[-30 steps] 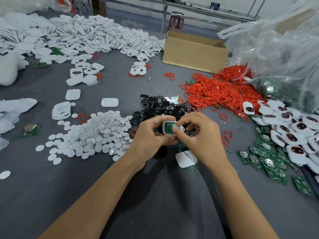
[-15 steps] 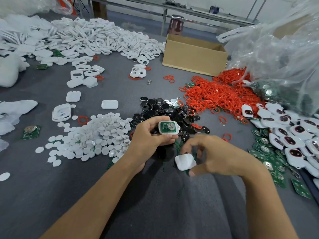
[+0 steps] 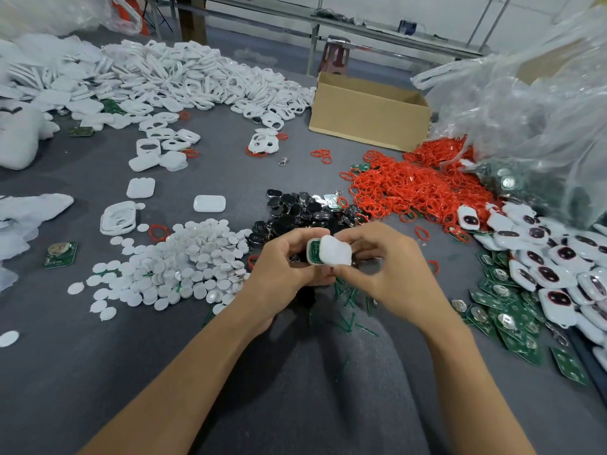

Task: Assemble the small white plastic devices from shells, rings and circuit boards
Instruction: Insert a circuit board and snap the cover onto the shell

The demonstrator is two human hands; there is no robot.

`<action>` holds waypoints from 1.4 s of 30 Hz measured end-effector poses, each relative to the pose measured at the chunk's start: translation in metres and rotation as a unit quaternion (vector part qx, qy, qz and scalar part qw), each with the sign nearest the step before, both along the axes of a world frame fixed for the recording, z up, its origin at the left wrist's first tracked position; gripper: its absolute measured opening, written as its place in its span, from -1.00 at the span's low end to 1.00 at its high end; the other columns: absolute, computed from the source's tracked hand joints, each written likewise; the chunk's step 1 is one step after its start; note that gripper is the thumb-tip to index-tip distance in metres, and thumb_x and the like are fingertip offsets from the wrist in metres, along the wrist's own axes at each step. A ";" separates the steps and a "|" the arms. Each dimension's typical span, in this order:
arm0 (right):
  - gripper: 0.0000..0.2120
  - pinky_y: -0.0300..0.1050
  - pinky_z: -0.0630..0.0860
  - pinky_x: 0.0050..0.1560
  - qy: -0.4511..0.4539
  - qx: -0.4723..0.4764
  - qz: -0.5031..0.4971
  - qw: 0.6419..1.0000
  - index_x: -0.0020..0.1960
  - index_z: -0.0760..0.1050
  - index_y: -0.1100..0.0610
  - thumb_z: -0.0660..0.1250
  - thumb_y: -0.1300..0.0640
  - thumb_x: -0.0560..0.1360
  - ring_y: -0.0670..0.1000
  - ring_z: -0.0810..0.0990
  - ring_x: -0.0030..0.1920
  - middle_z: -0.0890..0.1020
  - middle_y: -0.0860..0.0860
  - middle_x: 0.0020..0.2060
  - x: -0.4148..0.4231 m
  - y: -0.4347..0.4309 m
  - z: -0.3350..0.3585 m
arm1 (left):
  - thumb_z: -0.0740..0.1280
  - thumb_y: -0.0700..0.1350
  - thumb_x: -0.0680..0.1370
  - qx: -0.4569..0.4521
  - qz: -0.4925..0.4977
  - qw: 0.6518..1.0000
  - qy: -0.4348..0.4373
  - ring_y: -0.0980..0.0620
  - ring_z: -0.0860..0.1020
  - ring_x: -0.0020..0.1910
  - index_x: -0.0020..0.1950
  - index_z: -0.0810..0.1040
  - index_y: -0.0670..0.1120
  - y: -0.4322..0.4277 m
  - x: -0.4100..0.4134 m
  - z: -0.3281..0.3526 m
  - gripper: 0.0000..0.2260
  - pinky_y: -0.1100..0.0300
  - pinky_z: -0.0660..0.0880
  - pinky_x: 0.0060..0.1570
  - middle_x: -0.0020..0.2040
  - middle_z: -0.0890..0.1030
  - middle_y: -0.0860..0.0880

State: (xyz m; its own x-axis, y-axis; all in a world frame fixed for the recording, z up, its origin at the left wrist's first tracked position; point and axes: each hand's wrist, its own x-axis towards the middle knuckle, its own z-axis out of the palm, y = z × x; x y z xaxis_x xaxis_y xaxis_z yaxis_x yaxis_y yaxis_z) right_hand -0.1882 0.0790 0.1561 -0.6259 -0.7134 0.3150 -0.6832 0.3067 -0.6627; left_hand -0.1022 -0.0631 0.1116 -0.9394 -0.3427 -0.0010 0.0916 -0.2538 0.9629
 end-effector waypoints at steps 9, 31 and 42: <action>-0.64 -0.07 0.51 0.03 0.047 0.014 0.003 0.999 0.11 0.60 0.07 0.50 0.28 0.34 -0.05 0.55 -0.01 0.57 -0.01 0.00 0.001 -0.006 -0.007 | 0.40 -0.47 0.44 -0.012 -0.003 1.000 -0.007 -0.10 0.65 0.02 0.26 0.54 -0.22 0.003 0.002 0.004 -0.58 -0.02 0.63 0.02 0.16 0.61 -0.22; -0.59 -0.09 0.58 -0.14 -0.104 -0.039 -0.033 0.993 -0.02 0.66 -0.03 0.51 0.40 0.28 0.09 0.59 -0.21 0.66 -0.08 -0.09 -0.001 -0.010 -0.017 | 0.31 -0.38 0.56 0.013 0.014 0.999 -0.032 -0.14 0.68 -0.04 0.22 0.56 -0.29 0.005 0.001 0.002 -0.76 0.06 0.65 -0.06 0.09 0.65 -0.25; -0.86 -0.30 0.41 -0.34 -0.261 -0.156 -0.042 0.952 -0.15 0.67 0.10 0.46 0.33 0.40 0.00 0.44 -0.40 0.61 0.02 -0.41 0.002 -0.011 -0.019 | 0.33 -0.43 0.52 0.001 0.010 1.000 -0.012 -0.18 0.68 -0.07 0.19 0.59 -0.28 0.005 0.000 0.001 -0.74 0.07 0.66 -0.10 0.01 0.66 -0.29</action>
